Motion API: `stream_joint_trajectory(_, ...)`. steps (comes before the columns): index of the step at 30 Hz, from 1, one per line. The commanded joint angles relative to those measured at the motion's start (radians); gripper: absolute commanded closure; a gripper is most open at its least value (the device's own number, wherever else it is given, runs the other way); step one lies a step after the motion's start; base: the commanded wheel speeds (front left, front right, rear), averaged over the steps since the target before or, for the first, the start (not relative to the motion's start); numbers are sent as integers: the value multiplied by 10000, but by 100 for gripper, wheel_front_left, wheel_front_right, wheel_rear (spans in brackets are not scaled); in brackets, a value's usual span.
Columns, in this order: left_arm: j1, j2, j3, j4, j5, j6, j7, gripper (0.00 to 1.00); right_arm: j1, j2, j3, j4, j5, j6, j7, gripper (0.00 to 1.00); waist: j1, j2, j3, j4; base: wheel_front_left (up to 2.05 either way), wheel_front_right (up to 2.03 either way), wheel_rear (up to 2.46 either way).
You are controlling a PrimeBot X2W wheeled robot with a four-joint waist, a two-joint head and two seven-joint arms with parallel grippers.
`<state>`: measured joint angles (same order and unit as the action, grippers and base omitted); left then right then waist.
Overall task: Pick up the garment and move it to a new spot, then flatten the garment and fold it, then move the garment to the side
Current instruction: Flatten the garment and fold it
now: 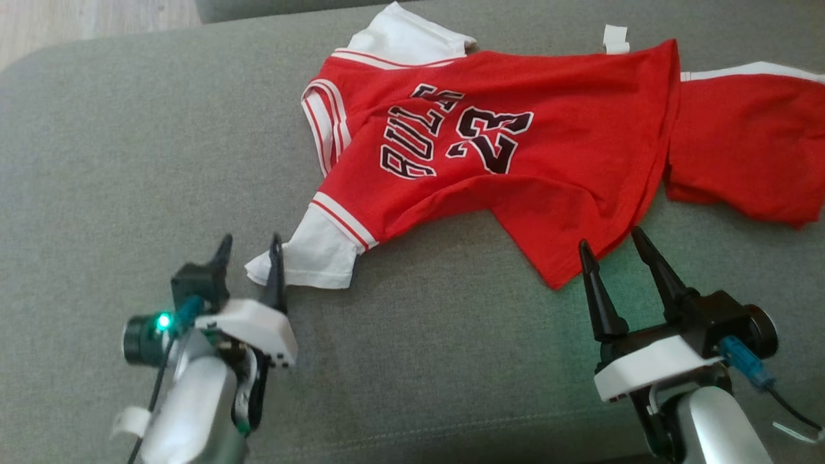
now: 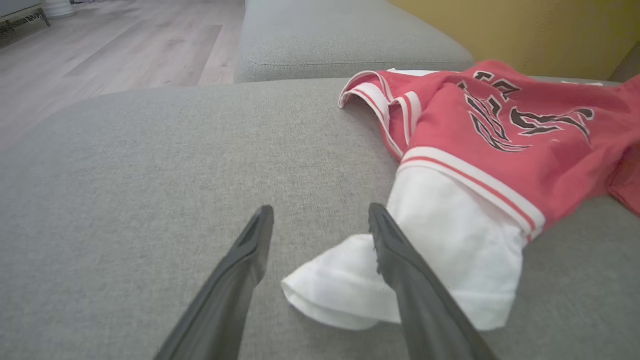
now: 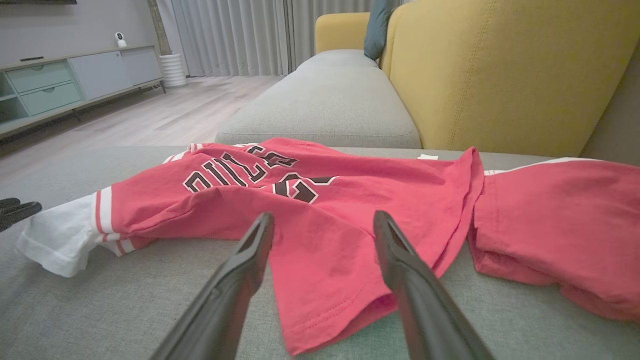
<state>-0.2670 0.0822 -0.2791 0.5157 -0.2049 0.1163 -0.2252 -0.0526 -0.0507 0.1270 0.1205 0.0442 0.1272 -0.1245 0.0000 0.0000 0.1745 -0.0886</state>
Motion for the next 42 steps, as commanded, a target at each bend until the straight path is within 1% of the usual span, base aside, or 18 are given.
stream_joint_trajectory(1, -629, 205, 434, -100, -2, 99, -143, 0, -391, 3, 183, -368, 67, 35, -115, 0, 0, 0, 113, -3, 0, 0, 0)
stream_joint_trajectory(7, -988, 244, 410, 578, 54, 144, -229, 0, -409, 4, 219, -307, 100, 35, -165, 0, 0, 0, 235, 33, 0, 0, 0)
stream_joint_trajectory(9, -1105, 234, 136, 1104, 175, 54, 208, 0, -448, 4, 223, -290, 104, 35, -156, 0, 0, 0, 242, 51, 0, 0, 0)
stream_joint_trajectory(12, -1179, 214, -47, 1467, 171, -91, 597, 0, -460, 4, 186, -298, 81, 35, -140, 0, 0, 0, 218, 78, 0, 0, 0)
stream_joint_trajectory(16, -1133, 170, -206, 1625, 121, -254, 776, 0, -442, 4, 101, -272, 54, 35, -135, 0, 0, 0, 140, 117, 0, 0, 0)
stream_joint_trajectory(26, -1070, 62, -341, 1748, -103, -283, 778, 0, -451, 4, 17, -135, 81, 35, -116, 0, 0, 0, -27, 211, 0, 0, 0)
stream_joint_trajectory(28, -1110, 49, -362, 1778, -188, -383, 819, 0, -473, 4, -40, -104, 30, 35, -78, 0, 0, 0, 14, 175, 0, 0, 0)
stream_joint_trajectory(29, -1132, 50, -377, 1794, -220, -436, 834, 47, -477, 4, -111, -84, 11, 35, -60, 0, 0, 0, 34, 152, 0, 0, 0)
stream_joint_trajectory(30, -1151, 56, -381, 1800, -248, -470, 830, 85, -479, 4, -186, -61, 2, 35, -45, 0, 0, 0, 55, 128, 0, 0, 0)
stream_joint_trajectory(31, -1170, 63, -384, 1794, -273, -501, 803, 100, -478, 4, -257, -38, -10, 35, -34, 0, 0, 0, 72, 109, 0, 0, 0)
stream_joint_trajectory(37, -1273, 26, -66, 1259, -620, -478, 72, 100, -423, 5, -560, 147, 137, 35, -45, 0, 0, 0, 113, 57, 0, 0, 0)
stream_joint_trajectory(42, -1270, -22, 355, 54, -808, -419, -331, 100, -384, 5, -612, 464, 434, 35, 64, 0, 0, 0, 61, 147, 0, 0, 0)
